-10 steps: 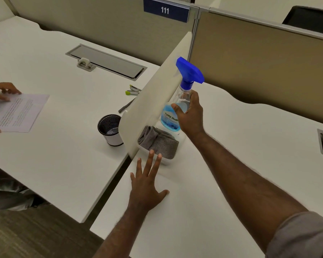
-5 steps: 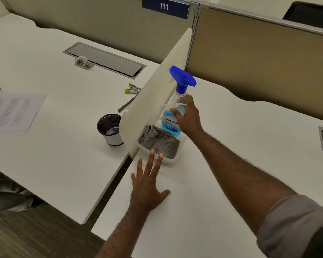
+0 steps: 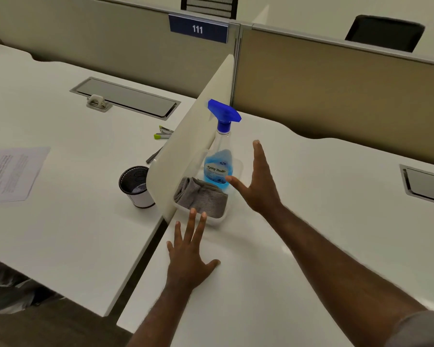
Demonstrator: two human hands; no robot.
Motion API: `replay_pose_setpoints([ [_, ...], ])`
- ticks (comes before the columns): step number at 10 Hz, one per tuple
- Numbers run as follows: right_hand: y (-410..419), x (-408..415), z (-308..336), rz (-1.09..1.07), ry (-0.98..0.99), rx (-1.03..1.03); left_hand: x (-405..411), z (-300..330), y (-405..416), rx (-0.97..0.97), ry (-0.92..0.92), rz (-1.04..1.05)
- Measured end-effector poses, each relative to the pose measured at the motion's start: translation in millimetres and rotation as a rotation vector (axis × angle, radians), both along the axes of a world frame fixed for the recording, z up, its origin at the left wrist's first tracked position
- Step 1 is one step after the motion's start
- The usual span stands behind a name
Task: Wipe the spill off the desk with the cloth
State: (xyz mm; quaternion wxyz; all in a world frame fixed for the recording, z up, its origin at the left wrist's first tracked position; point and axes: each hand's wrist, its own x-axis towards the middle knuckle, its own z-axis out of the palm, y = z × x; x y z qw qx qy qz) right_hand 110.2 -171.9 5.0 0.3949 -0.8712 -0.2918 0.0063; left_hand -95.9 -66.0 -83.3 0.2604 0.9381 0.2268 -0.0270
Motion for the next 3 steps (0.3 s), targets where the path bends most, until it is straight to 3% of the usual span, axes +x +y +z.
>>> replay_pose_setpoints([
  [1, -58, -39, -2, 0.037, -0.162, -0.140, 1, 8, -2, 0.044, -0.001, -0.002],
  [3, -174, -86, -21, -0.055, -0.187, -0.183, -25, 10, -27, 0.127, -0.143, -0.041],
])
